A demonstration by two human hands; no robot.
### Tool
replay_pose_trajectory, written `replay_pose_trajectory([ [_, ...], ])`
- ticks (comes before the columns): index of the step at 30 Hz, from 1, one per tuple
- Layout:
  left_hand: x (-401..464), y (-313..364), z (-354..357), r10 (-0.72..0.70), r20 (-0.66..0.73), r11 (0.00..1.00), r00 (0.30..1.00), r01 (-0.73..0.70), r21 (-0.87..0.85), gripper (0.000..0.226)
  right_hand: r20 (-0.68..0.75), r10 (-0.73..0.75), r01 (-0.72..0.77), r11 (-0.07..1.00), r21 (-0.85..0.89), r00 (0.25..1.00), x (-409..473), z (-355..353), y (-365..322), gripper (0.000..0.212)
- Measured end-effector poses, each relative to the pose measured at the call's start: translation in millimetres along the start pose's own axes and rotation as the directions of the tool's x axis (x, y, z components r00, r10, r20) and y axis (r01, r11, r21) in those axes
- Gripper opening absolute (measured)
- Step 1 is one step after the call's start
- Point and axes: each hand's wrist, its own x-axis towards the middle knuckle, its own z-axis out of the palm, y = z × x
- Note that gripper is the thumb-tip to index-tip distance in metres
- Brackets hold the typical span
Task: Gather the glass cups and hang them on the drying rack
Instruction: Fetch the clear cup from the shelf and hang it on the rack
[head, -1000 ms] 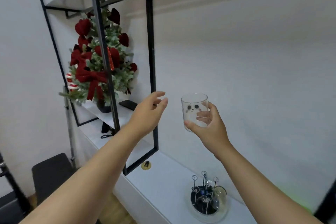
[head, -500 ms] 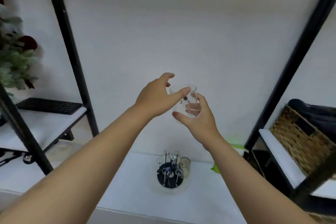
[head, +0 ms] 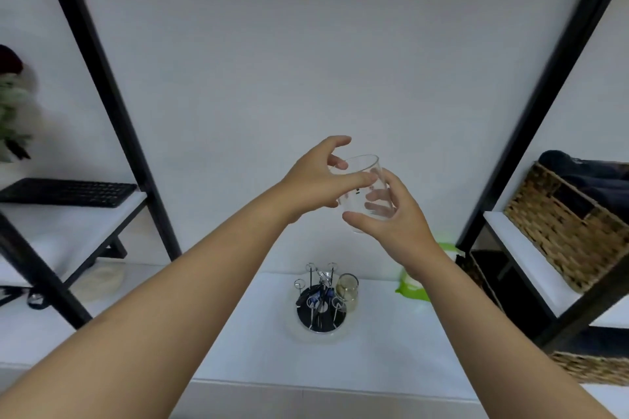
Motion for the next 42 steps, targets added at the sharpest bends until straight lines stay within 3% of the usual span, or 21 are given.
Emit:
replay_pose_trajectory([
  [4, -3.8, -25.3, 6.3, -0.081, 0.048, 0.964, 0.996, 0.090, -0.249, 0.070, 0.042, 0.029, -0.035, 0.989, 0.145, 0.999, -1.9, -5.9, 19.1, 0.094],
  [9, -12.4, -69.2, 24.5, -0.210, 0.079, 0.799, 0.974, 0.218, -0.560, 0.054, 0.060, 0.109, -0.125, 0.884, 0.451, 0.992, -3.4, -2.6, 50.9, 0.089],
  [12, -12.6, -102.5, 44.1, -0.234, 0.108, 0.704, 0.966, 0.244, -0.667, 0.058, 0.102, 0.149, -0.181, 0.783, 0.596, 0.984, -1.3, 4.7, 81.2, 0.079],
  [15, -12.0, -147.8, 69.3, -0.276, 0.096, 0.676, 0.956, 0.264, -0.688, 0.052, 0.150, 0.155, -0.215, 0.758, 0.616, 0.977, -4.3, 7.9, 125.8, 0.080],
  [18, -14.4, -201.0, 96.2, -0.308, 0.078, 0.758, 0.948, 0.294, -0.582, 0.047, 0.139, 0.168, -0.217, 0.800, 0.559, 0.976, -9.2, 5.7, 175.8, 0.086],
  [22, -26.1, -275.5, 131.7, -0.353, 0.043, 0.846, 0.934, 0.339, -0.413, 0.060, 0.068, 0.230, -0.232, 0.834, 0.501, 0.971, -14.7, -0.7, 240.9, 0.096],
  [25, -31.9, -330.8, 151.4, -0.391, -0.082, 0.893, 0.917, 0.356, -0.275, 0.058, -0.002, 0.281, -0.247, 0.845, 0.474, 0.960, -19.0, -8.2, 287.0, 0.095],
  [28, -29.1, -383.4, 161.3, -0.347, -0.208, 0.936, 0.914, 0.353, -0.010, 0.061, -0.049, 0.326, -0.277, 0.865, 0.419, 0.944, -25.4, -11.7, 327.7, 0.096],
  [31, -17.5, -421.4, 165.3, -0.256, -0.253, 0.940, 0.933, 0.301, 0.160, 0.067, -0.105, 0.333, -0.282, 0.899, 0.337, 0.937, -31.3, -6.9, 358.5, 0.098],
  [35, 7.6, -456.2, 173.1, -0.174, -0.247, 0.918, 0.953, 0.248, 0.311, 0.058, -0.153, 0.282, -0.254, 0.950, 0.182, 0.947, -26.5, 10.7, 386.1, 0.080],
  [38, 23.6, -477.6, 180.6, -0.170, -0.233, 0.869, 0.957, 0.257, 0.424, 0.049, -0.144, 0.191, -0.196, 0.980, -0.022, 0.971, -19.9, 23.4, 400.5, 0.088],
  [42, 30.5, -496.0, 182.1, -0.170, -0.293, 0.861, 0.941, 0.287, 0.419, 0.036, -0.068, 0.096, -0.111, 0.957, -0.269, 0.993, -15.8, 36.7, 410.9, 0.097],
])
